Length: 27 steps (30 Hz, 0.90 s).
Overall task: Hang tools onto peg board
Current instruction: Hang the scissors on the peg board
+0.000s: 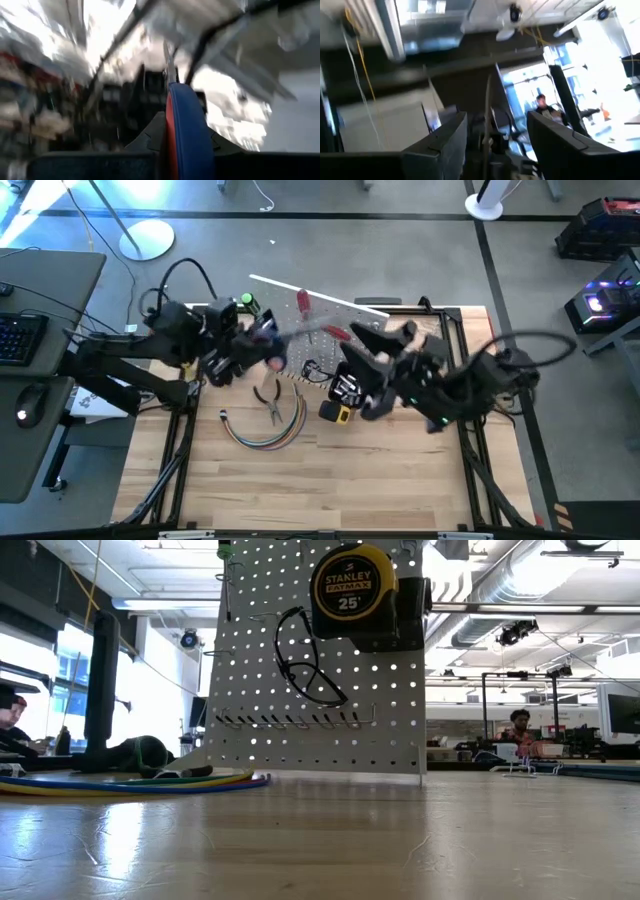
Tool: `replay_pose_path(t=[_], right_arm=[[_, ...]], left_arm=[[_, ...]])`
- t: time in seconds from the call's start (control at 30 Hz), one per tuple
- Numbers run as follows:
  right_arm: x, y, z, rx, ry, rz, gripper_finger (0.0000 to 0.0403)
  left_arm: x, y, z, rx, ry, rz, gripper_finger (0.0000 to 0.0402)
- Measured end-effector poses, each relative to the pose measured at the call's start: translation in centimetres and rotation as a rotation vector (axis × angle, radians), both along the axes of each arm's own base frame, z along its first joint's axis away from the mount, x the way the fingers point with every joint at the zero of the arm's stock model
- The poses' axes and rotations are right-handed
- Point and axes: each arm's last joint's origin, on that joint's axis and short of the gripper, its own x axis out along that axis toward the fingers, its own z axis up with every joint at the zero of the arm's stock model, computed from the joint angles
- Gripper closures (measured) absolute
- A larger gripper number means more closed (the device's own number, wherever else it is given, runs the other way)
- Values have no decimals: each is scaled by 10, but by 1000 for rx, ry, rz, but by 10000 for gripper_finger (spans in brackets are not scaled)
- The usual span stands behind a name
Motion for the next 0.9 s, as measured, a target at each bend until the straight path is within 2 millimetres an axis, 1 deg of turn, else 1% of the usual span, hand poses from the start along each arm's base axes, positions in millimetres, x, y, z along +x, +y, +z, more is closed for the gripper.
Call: replay_pose_path(t=[0.1,0.23,0.3,0.37,0.5,0.6,0.7,0.83,0.9], right_arm=[[-14,10,1,-16,107,1,202],[-35,18,2,14,209,59,202],[-39,21,-4,40,257,123,202],[-40,24,-13,85,313,220,202],[-31,21,-40,315,461,437,202],[-16,24,-67,469,607,518,201],[2,30,-89,553,700,557,201],[23,32,-108,622,766,605,201],[36,34,-121,646,811,619,201]], left_arm=[[-16,-4,-6,35,184,-135,372],[-34,-12,-20,19,431,-286,372],[-40,-16,-27,2,536,-331,372],[-42,-20,-36,-12,637,-388,372],[-40,-33,-54,-16,824,-479,372],[-34,-45,-65,54,885,-495,372],[-24,-55,-80,145,951,-454,372],[-6,-63,-104,267,1051,-323,372],[2,-68,-111,300,1066,-306,372]])
